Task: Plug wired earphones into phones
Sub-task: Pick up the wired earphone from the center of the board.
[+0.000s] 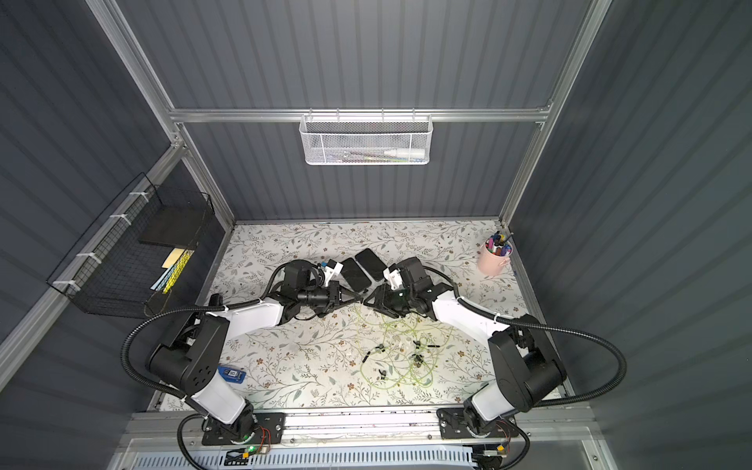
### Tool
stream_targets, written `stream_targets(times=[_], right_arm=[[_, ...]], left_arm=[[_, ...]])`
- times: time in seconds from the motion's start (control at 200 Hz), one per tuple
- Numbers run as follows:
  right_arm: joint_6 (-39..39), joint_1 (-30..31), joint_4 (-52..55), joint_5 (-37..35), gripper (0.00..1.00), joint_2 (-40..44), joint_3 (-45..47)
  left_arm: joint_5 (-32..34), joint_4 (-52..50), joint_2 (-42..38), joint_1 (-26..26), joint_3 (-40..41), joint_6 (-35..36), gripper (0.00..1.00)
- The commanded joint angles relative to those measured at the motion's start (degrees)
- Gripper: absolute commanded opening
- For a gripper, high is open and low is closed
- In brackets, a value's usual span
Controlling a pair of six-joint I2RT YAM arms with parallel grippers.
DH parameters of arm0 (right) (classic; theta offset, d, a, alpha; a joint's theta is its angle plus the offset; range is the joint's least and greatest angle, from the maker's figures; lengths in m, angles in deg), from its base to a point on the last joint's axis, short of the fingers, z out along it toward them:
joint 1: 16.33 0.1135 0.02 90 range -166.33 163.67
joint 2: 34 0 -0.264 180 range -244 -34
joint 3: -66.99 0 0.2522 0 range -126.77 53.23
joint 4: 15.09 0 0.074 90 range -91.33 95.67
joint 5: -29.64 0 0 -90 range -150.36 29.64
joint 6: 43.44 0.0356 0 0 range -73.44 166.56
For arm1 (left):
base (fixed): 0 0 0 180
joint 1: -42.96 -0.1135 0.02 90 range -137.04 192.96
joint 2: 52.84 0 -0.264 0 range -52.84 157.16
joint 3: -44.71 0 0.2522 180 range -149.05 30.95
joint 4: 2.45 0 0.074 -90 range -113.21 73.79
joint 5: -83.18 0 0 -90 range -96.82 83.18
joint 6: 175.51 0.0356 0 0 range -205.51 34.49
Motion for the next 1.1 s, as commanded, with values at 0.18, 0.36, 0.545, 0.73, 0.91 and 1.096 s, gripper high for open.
stream_targets(times=[0.18, 0.36, 0.545, 0.73, 0.91, 1.096], right_arm=[[6.28, -0.23, -14.30, 6.04, 0.36, -1.04, 3.08], [7.52, -1.79, -19.30, 7.86, 0.29, 0.07, 6.06], [7.85, -3.62, -22.44, 8.72, 0.19, 2.24, 8.67], [8.26, -4.05, -24.35, 9.40, 0.17, 2.43, 9.24], [9.72, -4.13, -28.08, 9.96, 0.17, 1.11, 9.67], [11.53, -4.05, -31.74, 10.77, 0.12, -0.36, 10.15]], left_arm=[[-4.43, 8.74, 1.19, 0.24, -0.37, -5.42, 0.00], [-10.41, 13.37, 4.80, 0.20, -2.10, -10.63, 0.00], [-14.28, 16.57, 6.58, 0.23, -3.50, -13.99, 0.00], [-14.37, 17.75, 7.08, 0.20, -3.84, -15.36, 0.00], [-14.39, 20.72, 7.30, 0.20, -3.64, -17.48, 0.00], [-14.21, 22.66, 7.50, 0.40, -3.48, -19.10, 0.00]])
